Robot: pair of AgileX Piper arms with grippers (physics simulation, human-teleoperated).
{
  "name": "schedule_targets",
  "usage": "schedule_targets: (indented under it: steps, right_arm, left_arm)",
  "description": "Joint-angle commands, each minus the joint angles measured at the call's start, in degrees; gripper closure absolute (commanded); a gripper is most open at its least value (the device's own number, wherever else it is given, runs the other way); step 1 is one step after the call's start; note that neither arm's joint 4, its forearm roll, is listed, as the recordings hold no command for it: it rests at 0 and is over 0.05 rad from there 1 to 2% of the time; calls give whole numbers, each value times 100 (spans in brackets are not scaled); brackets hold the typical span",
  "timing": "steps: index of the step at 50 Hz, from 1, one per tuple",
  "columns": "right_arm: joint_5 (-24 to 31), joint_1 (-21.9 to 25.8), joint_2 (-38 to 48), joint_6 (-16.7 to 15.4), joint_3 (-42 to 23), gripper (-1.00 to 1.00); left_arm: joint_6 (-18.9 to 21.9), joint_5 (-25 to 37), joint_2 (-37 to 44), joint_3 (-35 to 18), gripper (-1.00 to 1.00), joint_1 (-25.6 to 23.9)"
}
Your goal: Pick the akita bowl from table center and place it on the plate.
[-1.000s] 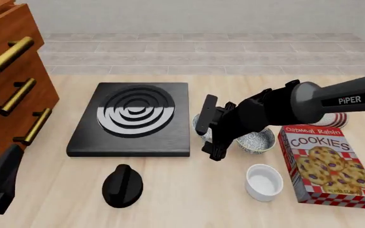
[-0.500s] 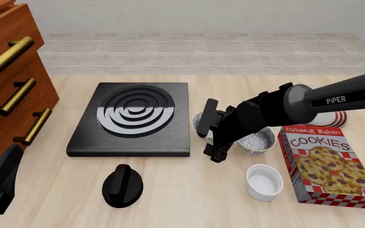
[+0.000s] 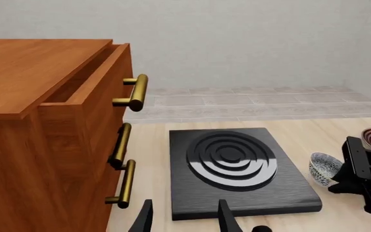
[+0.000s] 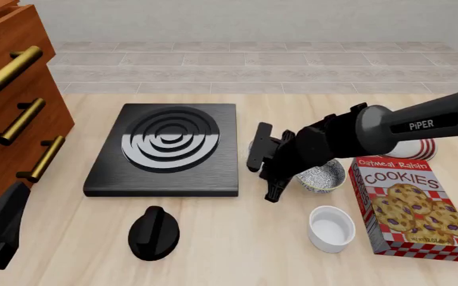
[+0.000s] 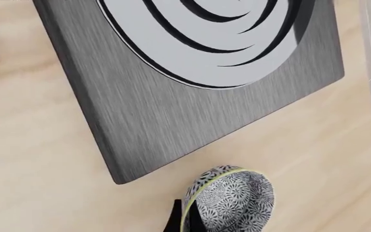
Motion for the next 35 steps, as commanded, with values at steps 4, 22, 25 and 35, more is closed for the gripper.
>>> schedule_targets:
  steps: [4,22,25,35]
  right_arm:
    - [-143,-29,-67,-106,7,100]
    - [387,-49,-708,-330,-168,100]
    - [479,-45,-802,-310,-201,100]
    - [757,56,-1065,-164,-365,100]
  left_arm:
    - [-7,13,-14,-12,-100,-20]
    - [-12,9,-13,-15,-100,-50]
    - [-16,-4,-8,-9,-100,-49]
    - [-25,9,-18,-21,-100,-50]
